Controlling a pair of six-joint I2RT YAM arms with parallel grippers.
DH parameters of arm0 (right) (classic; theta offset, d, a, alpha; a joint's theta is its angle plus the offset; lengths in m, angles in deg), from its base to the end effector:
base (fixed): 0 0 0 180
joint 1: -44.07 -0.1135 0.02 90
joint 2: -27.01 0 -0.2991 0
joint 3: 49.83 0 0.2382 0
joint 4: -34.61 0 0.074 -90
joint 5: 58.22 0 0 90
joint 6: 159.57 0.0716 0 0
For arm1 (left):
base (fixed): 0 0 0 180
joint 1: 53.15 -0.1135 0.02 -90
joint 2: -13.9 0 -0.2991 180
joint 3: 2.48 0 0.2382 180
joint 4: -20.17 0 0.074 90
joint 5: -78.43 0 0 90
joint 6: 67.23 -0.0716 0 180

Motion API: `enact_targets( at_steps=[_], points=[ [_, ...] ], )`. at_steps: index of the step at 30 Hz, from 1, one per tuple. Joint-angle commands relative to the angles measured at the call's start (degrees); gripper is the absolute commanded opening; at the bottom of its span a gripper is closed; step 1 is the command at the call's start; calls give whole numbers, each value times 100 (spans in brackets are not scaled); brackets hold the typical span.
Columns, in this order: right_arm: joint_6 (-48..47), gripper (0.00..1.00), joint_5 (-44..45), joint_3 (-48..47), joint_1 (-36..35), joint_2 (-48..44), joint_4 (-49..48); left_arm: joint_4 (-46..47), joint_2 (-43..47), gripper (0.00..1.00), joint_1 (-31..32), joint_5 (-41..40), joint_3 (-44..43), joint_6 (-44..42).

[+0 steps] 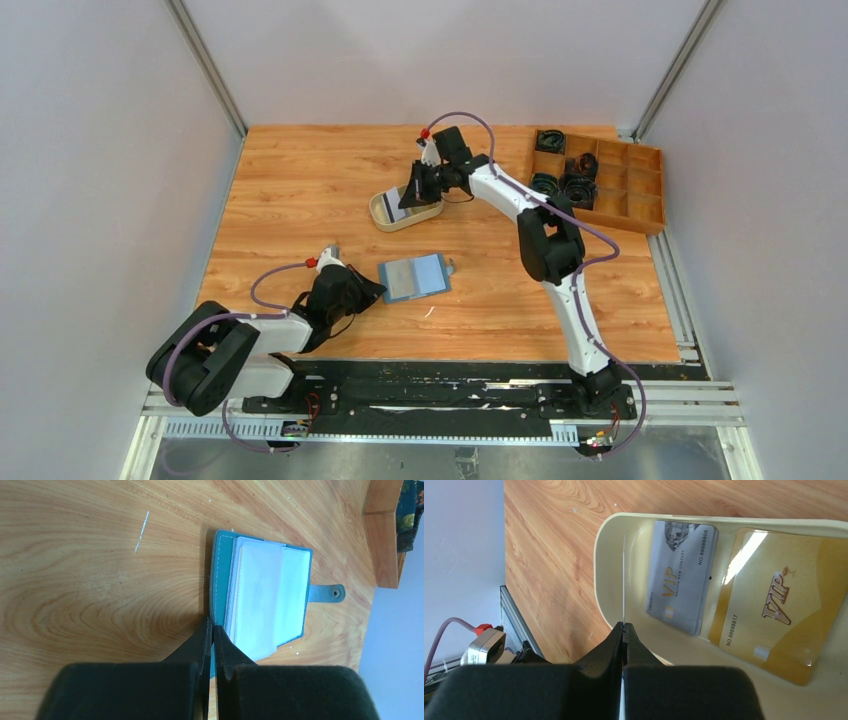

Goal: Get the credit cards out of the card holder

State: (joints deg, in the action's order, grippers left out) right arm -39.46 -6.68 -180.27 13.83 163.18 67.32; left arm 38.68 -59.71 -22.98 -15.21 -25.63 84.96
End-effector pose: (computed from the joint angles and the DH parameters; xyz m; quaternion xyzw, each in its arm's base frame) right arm 0.4740 0.3279 0.2160 -0.1442 0.8501 0.4628 0.2059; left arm 0.1844 -0.1019 0.1398 -0.2559 0.8358 -0.3307 0.3558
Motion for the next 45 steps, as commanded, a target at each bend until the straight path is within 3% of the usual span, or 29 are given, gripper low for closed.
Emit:
enact_targets(
  at_steps=[1,12,22,29,32,35,38,41,45],
  points=[
    [-75,0,80,-213,-73,255,217,-366,-131,0,-20,-45,58,-116],
    [-127,3,143,-287,-104,486,282,-368,-311,0,-25,68,-10,-155],
    [-551,52,495,-660,-105,338,671,-371,-446,0,-18,198,-159,-240],
    [-1148,64,1107,-1007,-177,-400,1198,-368,-408,0,-17,234,-182,-336],
    [-1649,70,1837,-380,-472,-1160,1361,-373,-379,0,-14,236,-206,-376],
    [-1980,73,2676,825,-981,-1864,1388,-362,-415,0,-13,294,-272,-372],
    [-1724,74,3291,1881,-1497,-2324,1312,-358,-429,0,-11,311,-315,-343],
    [-1402,74,3424,2666,-1790,-2444,1040,-364,-451,0,-11,328,-345,-336],
    [-1250,74,3547,2821,-2067,-2233,1171,-355,-503,0,-4,329,-351,-313]
  ],
)
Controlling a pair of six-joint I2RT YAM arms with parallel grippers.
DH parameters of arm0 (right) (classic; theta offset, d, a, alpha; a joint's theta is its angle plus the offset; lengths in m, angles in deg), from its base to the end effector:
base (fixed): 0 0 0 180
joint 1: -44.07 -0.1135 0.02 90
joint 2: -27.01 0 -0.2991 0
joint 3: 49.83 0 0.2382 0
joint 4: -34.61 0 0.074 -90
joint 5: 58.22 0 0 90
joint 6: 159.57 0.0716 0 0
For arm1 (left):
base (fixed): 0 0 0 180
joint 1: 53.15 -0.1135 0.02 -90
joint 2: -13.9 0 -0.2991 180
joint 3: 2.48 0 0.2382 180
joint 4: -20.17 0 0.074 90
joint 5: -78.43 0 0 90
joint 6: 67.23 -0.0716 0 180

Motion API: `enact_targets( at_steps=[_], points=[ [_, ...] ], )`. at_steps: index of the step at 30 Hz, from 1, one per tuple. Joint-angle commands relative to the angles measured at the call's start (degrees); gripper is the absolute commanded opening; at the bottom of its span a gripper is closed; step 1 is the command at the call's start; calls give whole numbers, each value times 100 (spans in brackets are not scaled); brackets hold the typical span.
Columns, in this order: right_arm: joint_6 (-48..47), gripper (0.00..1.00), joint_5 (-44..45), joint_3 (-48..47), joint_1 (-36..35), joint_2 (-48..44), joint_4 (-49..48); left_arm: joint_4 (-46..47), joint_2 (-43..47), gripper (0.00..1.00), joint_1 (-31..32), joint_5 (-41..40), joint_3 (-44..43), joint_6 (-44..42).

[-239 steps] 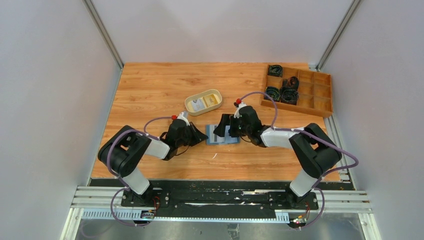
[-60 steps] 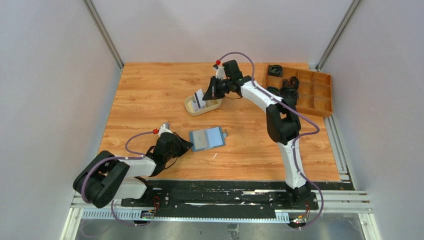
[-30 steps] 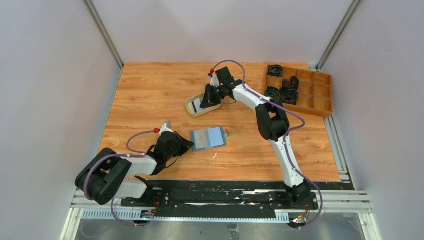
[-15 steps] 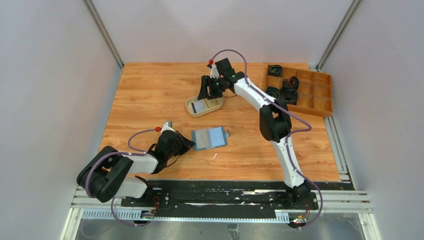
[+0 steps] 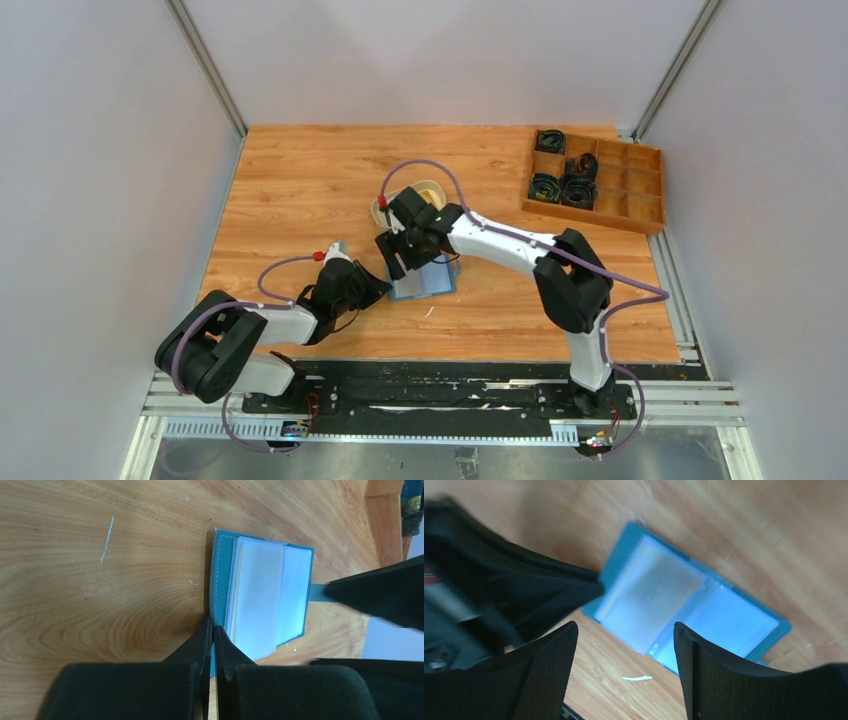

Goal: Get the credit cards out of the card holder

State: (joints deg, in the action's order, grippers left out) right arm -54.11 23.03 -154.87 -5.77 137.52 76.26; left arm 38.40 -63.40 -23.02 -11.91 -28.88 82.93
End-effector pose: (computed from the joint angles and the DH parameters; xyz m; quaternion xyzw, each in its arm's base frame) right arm 0.2886 0.3589 0.2649 -0.3009 0.8784 0.2564 0.2686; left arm 0.1966 -0.1136 0.1418 -0.2287 0.8471 -0.3382 0.3402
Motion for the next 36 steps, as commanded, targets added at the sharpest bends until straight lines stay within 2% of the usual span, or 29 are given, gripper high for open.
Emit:
enact_targets(
  at_steps=[1,15,19,27,36],
  points=[
    [228,74,651,276,-164,376,285,-321,-141,0,1,-1,-25,-102],
    [458,75,867,-78,-345,794,387,-325,-29,0,-5,-1,82,-93],
    [576,82,1121,-165,-383,929,409,-333,-22,0,10,-1,82,-93],
    [626,83,1265,-396,-453,1197,565,-331,-29,0,31,-1,92,-93],
    [317,83,1995,-284,-538,1099,939,-324,-38,0,45,-18,101,-84]
  ],
)
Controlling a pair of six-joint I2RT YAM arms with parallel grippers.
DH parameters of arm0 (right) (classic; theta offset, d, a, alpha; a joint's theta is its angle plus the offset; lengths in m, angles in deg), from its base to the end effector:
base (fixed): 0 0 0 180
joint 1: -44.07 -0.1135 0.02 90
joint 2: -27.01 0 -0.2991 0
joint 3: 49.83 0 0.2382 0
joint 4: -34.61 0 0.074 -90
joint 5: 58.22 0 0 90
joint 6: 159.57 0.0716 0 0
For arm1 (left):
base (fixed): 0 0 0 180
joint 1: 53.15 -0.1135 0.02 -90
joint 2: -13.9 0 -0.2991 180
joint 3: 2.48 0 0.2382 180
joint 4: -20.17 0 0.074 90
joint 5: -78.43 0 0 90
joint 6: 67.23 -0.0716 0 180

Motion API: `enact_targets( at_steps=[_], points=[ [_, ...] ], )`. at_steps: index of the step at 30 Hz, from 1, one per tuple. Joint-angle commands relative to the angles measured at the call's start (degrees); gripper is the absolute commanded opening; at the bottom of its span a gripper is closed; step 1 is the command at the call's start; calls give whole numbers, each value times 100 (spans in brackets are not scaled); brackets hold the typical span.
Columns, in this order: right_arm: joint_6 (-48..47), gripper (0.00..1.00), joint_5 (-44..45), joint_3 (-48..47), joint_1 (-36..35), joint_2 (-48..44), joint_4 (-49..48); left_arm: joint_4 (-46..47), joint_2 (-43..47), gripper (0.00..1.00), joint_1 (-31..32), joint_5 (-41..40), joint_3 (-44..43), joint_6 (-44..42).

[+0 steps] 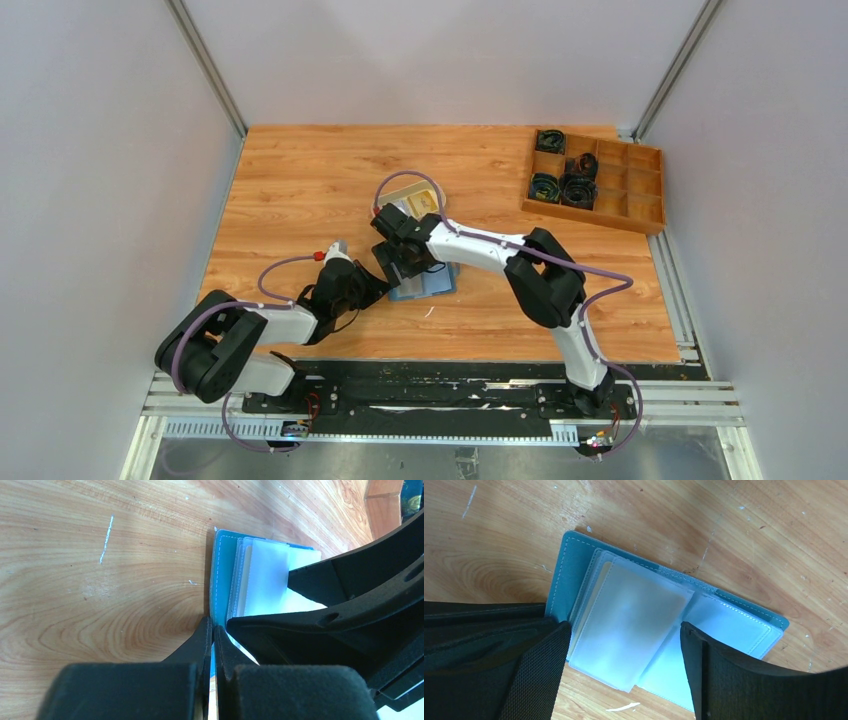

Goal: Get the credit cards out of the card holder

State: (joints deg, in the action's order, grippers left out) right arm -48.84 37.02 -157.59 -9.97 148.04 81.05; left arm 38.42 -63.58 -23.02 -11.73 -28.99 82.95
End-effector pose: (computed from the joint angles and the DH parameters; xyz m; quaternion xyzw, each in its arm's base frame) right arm 0.2868 0.3841 0.1897 -0.2649 0.9272 0.1234 0.2342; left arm 0.1970 -0.1141 0.1417 -0.2282 0.8475 -0.3390 0.3389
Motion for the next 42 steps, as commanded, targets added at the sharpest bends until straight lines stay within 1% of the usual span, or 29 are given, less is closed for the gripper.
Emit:
enact_targets(
  at_steps=[1,5,13,14,15,16,20,23,25,30,34,37,42],
  points=[
    [-258,83,707,22,-116,10,488,-333,-22,0,41,-36,108,-80],
    [-392,84,998,103,-116,-53,572,-335,-40,0,48,-36,107,-78],
    [-555,85,1284,81,-148,-9,682,-331,-61,0,72,-45,94,-68],
    [-585,85,1327,50,-164,9,693,-337,-71,0,79,-45,94,-73],
    [-615,90,1378,4,-174,35,710,-334,-83,0,80,-45,86,-71],
    [-664,93,1416,-43,-197,61,726,-331,-97,0,88,-45,83,-64],
    [-926,94,1829,-337,-340,157,805,-331,-129,0,97,-45,65,-77],
    [-1060,95,1960,-550,-348,95,782,-329,-168,0,97,-36,56,-86],
    [-1159,95,1921,-618,-348,-63,634,-331,-183,0,94,-44,56,-86],
    [-1327,96,1469,-495,-323,-617,-23,-331,-211,0,98,-54,62,-101],
    [-1361,96,1392,-315,-318,-915,-270,-334,-245,0,94,-54,53,-113],
    [-1181,96,1237,31,-229,-1046,-356,-334,-283,0,98,-50,39,-126],
    [-517,96,659,1001,116,-1175,-575,-331,-330,0,98,-20,10,-135]
  ],
)
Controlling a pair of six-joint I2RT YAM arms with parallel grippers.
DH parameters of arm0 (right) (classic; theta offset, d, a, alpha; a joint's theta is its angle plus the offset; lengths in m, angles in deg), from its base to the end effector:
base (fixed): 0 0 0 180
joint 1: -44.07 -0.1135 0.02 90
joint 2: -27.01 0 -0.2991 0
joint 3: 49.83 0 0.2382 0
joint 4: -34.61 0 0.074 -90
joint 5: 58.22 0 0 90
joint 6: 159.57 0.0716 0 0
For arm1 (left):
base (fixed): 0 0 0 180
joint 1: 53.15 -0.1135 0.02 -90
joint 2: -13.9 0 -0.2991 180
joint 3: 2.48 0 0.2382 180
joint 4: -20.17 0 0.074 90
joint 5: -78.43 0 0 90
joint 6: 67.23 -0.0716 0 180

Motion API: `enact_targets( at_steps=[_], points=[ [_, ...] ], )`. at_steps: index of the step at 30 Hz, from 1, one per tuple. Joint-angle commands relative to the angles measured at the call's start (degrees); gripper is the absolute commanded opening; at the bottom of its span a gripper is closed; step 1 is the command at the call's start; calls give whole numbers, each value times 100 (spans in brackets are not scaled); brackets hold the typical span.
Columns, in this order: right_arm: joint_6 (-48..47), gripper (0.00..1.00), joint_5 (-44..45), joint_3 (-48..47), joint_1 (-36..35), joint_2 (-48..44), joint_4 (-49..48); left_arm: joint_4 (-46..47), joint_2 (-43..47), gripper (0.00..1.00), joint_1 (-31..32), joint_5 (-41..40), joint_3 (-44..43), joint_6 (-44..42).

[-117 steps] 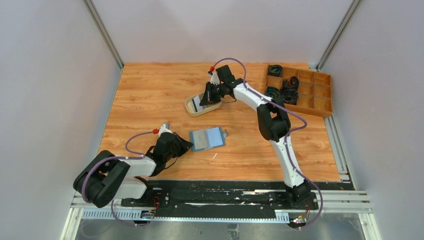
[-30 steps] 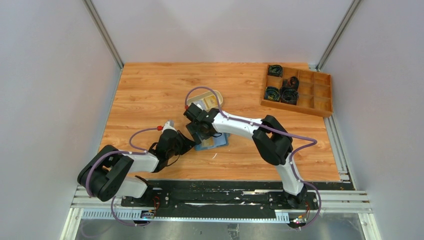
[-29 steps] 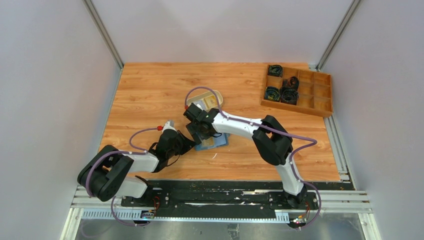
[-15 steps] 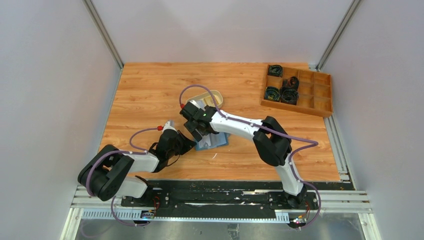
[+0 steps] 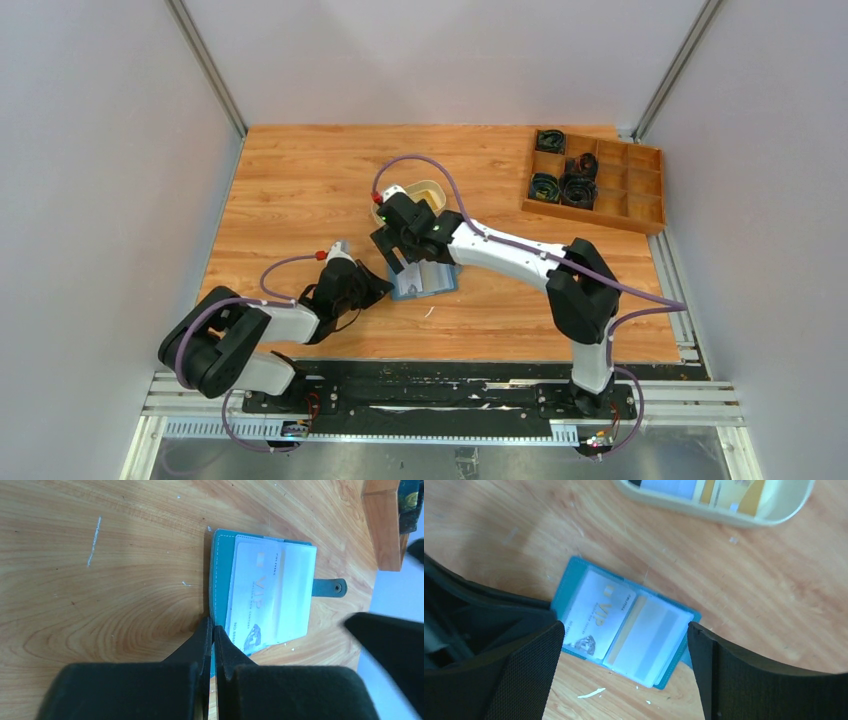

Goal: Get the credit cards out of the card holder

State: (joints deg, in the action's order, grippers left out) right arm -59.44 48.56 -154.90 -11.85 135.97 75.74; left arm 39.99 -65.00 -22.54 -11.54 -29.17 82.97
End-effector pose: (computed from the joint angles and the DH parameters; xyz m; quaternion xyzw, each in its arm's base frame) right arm 0.2724 0.3658 0.2794 -0.3042 0.8638 0.0932 0.3908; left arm 0.1991 -0.1178 0.1408 -0.2236 0.8472 -0.3433 0.3381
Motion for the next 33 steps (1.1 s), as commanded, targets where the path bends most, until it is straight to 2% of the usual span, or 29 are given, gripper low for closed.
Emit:
enact_targets(
  at_steps=[1,6,20,28,33],
  points=[
    [687,96,-704,957,393,-20,-135,-494,-185,0,45,-41,37,-142],
    [1128,96,-1108,1628,593,-157,-465,-487,-269,0,49,-38,45,-140],
    [1227,97,-1762,1720,585,-324,-831,-486,-296,0,50,-38,59,-132],
    [1107,97,-1494,1521,452,-386,-622,-484,-346,0,49,-38,41,-154],
    [1112,98,-1818,1532,434,-352,-796,-486,-349,0,50,-38,47,-152]
  ],
)
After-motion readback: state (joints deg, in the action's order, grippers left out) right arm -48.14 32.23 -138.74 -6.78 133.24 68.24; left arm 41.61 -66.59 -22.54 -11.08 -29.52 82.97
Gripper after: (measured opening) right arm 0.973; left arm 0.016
